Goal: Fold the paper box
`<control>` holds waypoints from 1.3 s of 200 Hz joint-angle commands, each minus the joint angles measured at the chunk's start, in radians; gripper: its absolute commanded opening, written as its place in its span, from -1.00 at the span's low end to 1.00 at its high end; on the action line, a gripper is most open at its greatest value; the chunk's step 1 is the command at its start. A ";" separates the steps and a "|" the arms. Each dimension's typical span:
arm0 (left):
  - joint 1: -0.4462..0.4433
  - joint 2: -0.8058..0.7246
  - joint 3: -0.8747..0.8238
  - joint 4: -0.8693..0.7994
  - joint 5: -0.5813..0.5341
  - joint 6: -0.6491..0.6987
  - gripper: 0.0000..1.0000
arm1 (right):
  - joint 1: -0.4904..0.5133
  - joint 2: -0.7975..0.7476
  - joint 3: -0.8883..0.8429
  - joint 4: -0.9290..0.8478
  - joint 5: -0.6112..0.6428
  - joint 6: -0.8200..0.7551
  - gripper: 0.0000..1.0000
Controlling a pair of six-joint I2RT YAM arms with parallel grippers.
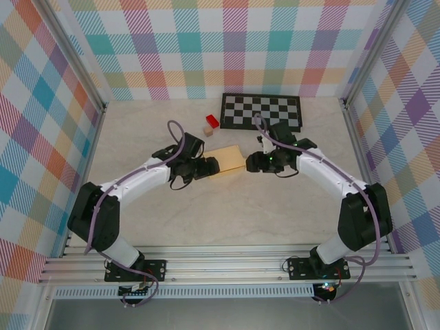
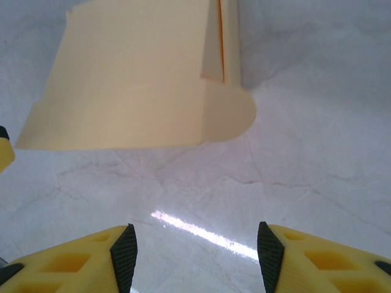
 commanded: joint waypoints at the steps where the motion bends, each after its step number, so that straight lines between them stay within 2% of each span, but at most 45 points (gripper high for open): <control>1: 0.033 -0.003 0.051 -0.024 0.030 0.029 0.61 | -0.012 0.027 0.089 -0.044 0.005 -0.079 0.15; 38: 0.047 0.052 0.121 -0.015 0.034 0.043 0.63 | -0.017 0.136 0.213 -0.072 -0.008 -0.102 0.15; 74: 0.074 0.186 0.174 -0.016 0.043 0.069 0.61 | -0.018 0.258 0.293 -0.092 -0.017 -0.105 0.13; 121: 0.075 0.258 0.186 0.000 0.019 0.070 0.62 | -0.018 0.325 0.277 -0.095 -0.055 -0.097 0.11; 210: 0.075 0.291 0.146 0.059 0.004 0.022 0.61 | -0.017 0.356 0.199 -0.070 -0.228 -0.088 0.10; 260: 0.074 0.301 0.122 0.112 0.044 -0.025 0.60 | -0.017 0.357 0.180 0.024 -0.357 -0.011 0.08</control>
